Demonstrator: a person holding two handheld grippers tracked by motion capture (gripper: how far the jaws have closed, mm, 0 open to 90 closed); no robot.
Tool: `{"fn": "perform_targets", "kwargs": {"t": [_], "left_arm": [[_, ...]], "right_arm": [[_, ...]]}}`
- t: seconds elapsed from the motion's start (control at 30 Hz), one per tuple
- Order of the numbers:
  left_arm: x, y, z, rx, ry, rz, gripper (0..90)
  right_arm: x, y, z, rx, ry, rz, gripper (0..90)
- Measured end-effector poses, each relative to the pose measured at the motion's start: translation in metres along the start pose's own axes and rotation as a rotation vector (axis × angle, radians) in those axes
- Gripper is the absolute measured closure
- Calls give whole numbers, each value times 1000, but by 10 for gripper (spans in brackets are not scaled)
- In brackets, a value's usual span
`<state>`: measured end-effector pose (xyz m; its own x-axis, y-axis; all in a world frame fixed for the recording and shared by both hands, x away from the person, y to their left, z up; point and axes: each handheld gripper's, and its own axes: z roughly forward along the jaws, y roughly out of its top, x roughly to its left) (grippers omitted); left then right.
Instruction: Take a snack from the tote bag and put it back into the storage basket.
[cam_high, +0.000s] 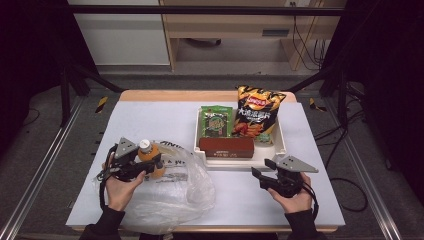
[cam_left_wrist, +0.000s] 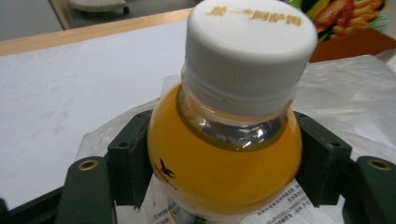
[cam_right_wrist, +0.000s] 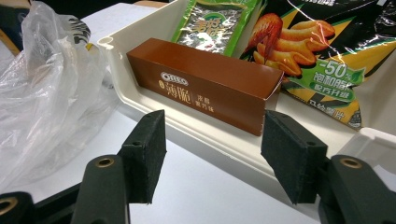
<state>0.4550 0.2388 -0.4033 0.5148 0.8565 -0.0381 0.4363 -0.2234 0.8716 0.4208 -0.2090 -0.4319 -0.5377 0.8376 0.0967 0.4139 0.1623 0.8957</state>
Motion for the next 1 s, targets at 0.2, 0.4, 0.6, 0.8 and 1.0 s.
{"fn": "perform_targets", "kwargs": {"t": [0.2, 0.4, 0.6, 0.8, 1.0], "left_arm": [[-16, 7, -12, -24, -135, 76, 297], [-40, 5, -4, 9, -242, 140, 296], [-52, -6, 12, 34, -251, 158, 295], [-53, -7, 12, 17, -209, 132, 286], [-61, -5, 3, 9, -107, 88, 168]], "right_arm": [[-1, 0, -1, -3, -1, 0, 408], [0, 0, -1, -2, -1, -2, 409], [0, 0, -1, 0, 0, -9, 411], [0, -1, 0, 5, -2, -9, 411], [1, -1, 0, 8, -2, -9, 411]]}}
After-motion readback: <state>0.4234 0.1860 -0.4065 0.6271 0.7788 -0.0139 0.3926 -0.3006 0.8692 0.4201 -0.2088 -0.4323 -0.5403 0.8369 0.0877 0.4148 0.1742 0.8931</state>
